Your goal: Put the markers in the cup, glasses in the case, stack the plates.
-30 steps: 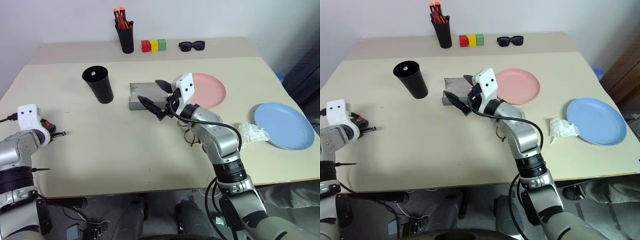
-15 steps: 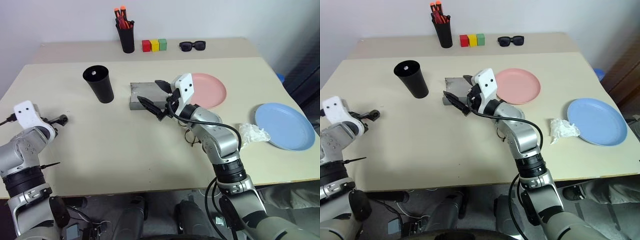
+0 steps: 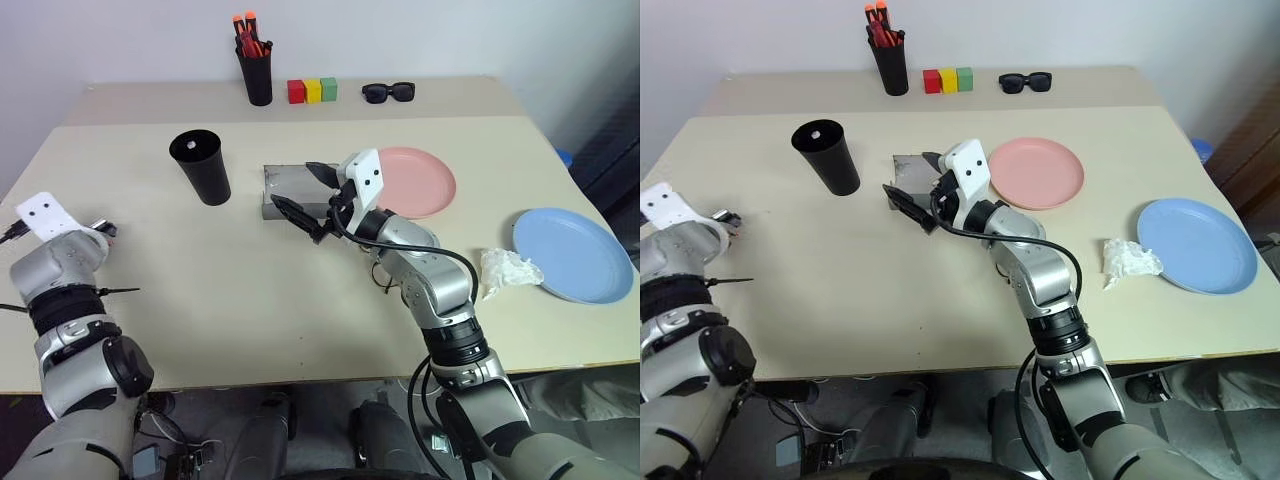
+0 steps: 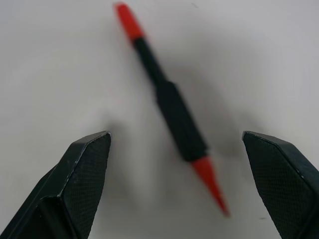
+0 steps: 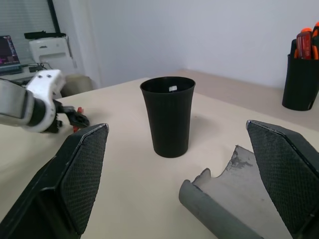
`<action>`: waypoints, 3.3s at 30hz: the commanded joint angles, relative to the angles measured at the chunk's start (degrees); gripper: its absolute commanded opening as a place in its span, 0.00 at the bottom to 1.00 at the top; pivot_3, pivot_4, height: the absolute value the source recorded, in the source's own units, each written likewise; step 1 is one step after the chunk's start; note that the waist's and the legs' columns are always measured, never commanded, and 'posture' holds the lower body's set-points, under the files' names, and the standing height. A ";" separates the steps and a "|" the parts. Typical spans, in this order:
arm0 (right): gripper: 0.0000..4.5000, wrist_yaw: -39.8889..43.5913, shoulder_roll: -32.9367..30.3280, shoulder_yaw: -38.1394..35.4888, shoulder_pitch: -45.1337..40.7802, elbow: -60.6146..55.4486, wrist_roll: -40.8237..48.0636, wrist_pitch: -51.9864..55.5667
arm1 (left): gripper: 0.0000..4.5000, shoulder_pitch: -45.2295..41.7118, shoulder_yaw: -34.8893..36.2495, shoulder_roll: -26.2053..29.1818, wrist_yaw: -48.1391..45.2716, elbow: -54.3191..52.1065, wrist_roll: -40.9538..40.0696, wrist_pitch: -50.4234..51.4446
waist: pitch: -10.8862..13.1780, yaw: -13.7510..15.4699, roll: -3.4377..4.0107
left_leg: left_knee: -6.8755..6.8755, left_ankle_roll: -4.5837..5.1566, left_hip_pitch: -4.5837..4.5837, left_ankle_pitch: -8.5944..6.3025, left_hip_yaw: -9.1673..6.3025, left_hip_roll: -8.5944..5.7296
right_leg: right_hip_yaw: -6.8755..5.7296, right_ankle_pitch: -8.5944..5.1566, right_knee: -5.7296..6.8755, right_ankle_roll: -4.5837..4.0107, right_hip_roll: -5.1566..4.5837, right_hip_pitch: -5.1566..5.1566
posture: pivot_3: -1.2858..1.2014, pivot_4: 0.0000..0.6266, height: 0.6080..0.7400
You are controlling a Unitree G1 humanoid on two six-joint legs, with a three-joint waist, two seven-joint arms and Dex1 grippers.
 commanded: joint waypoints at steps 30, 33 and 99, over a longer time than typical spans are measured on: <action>1.00 -6.36 2.59 -5.45 -5.79 2.59 0.57 -3.71 | 0.01 6.62 -22.64 -9.70 -12.47 -29.55 8.85 -38.79 | 0.00 0.24 0.00 | -0.01 0.00 -0.07 0.01 0.07 0.01 | 0.05 0.01 0.00 -0.02 0.01 0.09 | 0.52 0.24 0.95; 1.00 -6.55 2.85 -6.06 -6.60 3.14 0.74 -4.34 | 0.01 5.11 -23.01 -10.52 -12.43 -25.61 9.40 -41.62 | 0.00 -0.11 0.00 | -0.03 0.01 -0.08 0.01 0.07 0.01 | 0.05 0.00 -0.01 -0.02 0.02 0.07 | 0.52 0.24 0.95; 1.00 20.50 -28.72 -1.90 4.06 -12.11 1.67 1.62 | 0.99 -7.89 -46.37 -6.30 -64.59 -1.74 8.49 -26.57 | 0.07 0.18 0.00 | 0.04 0.05 -0.15 0.00 0.03 0.02 | -0.06 -0.01 -0.11 -0.01 0.03 0.17 | 0.52 0.24 0.95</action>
